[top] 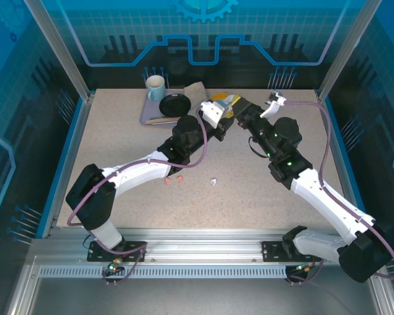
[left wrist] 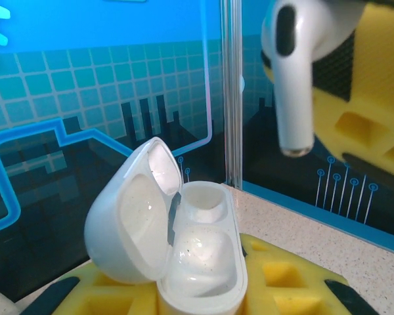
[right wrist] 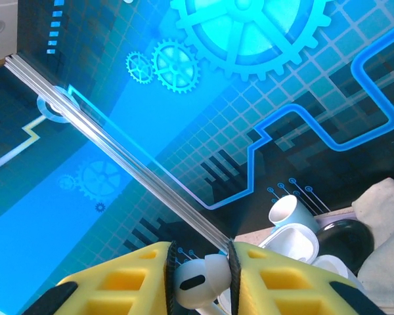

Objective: Insert the wireless bluetooth earbuds into the charging case

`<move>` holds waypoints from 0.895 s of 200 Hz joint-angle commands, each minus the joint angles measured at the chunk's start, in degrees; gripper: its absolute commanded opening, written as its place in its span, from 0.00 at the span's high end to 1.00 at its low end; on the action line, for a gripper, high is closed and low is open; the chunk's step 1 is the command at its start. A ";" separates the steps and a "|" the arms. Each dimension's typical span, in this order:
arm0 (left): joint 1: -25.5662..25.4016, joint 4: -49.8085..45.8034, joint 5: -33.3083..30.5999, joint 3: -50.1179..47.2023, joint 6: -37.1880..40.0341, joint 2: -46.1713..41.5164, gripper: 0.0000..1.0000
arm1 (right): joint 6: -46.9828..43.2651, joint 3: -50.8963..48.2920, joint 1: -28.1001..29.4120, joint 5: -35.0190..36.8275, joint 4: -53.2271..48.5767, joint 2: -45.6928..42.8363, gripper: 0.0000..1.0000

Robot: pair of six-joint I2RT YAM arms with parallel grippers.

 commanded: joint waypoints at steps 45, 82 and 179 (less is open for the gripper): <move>-0.47 2.97 0.07 2.28 -4.91 -0.62 1.00 | 2.14 -1.43 1.33 2.07 5.45 1.84 0.73; -0.47 2.96 0.72 2.27 -6.49 -0.85 1.00 | 2.53 -1.35 1.33 2.15 5.41 2.42 0.73; -0.47 2.45 1.81 2.30 -6.77 -1.00 1.00 | 3.33 -0.61 1.76 0.74 6.03 4.79 0.74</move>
